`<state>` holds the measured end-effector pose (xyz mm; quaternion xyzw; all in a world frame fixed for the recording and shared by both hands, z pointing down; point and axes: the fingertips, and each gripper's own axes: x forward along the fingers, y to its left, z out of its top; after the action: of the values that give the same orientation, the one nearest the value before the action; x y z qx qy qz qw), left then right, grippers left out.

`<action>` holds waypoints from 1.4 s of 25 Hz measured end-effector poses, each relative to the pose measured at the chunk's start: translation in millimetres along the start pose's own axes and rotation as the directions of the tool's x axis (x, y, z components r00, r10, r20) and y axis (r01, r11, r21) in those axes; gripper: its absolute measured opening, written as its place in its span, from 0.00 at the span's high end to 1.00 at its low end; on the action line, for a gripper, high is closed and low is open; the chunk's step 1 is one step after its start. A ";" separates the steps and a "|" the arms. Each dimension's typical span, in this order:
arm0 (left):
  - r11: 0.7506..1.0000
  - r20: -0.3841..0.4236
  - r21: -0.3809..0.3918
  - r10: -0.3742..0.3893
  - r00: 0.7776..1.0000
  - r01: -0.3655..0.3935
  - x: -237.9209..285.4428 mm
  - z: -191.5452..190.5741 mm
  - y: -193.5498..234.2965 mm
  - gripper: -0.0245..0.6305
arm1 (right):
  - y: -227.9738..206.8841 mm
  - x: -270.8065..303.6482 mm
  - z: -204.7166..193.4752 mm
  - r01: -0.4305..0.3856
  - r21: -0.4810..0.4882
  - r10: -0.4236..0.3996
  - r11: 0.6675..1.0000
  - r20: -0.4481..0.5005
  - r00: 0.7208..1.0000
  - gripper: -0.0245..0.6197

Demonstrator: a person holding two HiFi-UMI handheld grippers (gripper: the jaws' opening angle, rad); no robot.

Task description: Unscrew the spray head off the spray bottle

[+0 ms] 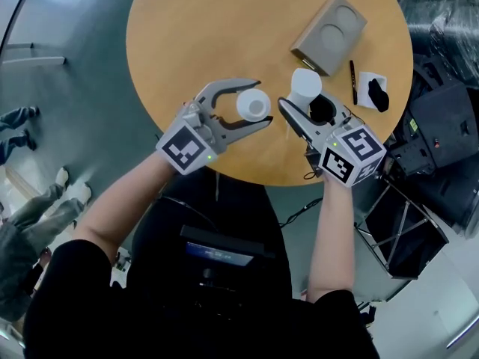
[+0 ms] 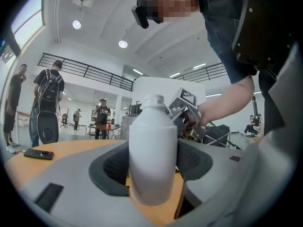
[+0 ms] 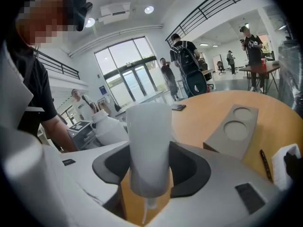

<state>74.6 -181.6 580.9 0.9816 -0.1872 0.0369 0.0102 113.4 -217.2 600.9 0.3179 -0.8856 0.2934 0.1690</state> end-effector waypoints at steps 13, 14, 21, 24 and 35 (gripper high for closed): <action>0.999 -0.014 -0.023 0.030 0.999 -0.031 13.5 -114.9 17.9 0.49 | -52.1 68.8 -108.6 0.080 0.091 -0.066 0.993 -0.147 0.987 0.58; 0.999 -0.024 -0.020 0.028 0.999 -0.029 16.0 -123.0 18.1 0.49 | -57.6 70.7 -114.0 0.093 0.094 -0.078 0.991 -0.159 0.984 0.58; 0.999 -0.077 -0.033 0.023 0.997 -0.026 19.2 -164.7 13.6 0.49 | -70.9 83.6 -149.2 0.143 0.076 -0.119 0.987 -0.255 0.959 0.58; 0.999 -0.097 -0.043 0.024 0.995 -0.028 19.5 -179.3 15.6 0.49 | -73.2 89.1 -156.4 0.149 0.069 -0.123 0.987 -0.289 0.949 0.58; 0.999 -0.173 -0.038 -0.004 0.985 -0.003 19.7 -197.1 13.7 0.50 | -77.1 106.7 -181.6 0.153 0.020 -0.130 0.988 -0.422 0.897 0.58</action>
<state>74.4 -194.9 779.0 0.9743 -0.1859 0.1186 0.0452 106.0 -201.1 824.5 0.3152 -0.7953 0.3648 0.3676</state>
